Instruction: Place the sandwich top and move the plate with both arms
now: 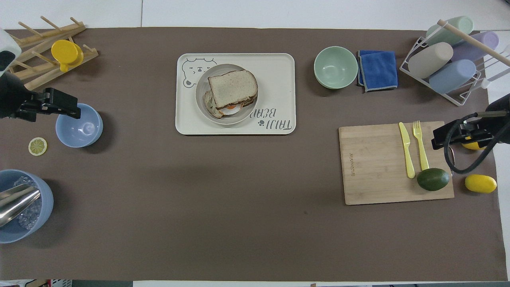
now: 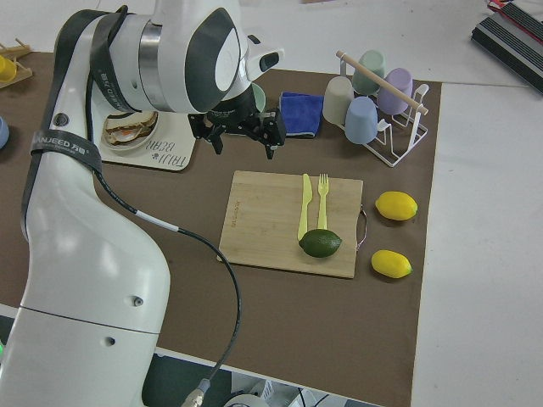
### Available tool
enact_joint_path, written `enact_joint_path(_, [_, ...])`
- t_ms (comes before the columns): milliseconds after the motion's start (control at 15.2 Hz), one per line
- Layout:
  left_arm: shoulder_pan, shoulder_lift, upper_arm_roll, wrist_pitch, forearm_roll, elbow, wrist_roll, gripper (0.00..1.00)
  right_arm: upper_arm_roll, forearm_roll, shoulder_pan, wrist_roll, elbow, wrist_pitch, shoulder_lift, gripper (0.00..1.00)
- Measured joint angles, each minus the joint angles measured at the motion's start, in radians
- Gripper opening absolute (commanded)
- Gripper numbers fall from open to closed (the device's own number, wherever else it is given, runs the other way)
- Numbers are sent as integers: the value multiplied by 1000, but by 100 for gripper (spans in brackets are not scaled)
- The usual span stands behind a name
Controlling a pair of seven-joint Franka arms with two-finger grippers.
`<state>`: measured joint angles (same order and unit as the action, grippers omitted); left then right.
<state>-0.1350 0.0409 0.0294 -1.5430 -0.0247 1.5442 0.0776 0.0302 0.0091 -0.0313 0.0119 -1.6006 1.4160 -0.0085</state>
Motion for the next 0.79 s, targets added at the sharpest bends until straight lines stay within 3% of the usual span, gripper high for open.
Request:
enact_joint_path(329, [0, -84, -5, -74, 25, 147, -1, 100, -4, 0, -1, 0, 0, 0, 0, 100])
enact_joint_path(790, [49, -89, -50, -91, 27, 164, -1, 100, -7, 0, -1, 0, 1, 0, -1, 100])
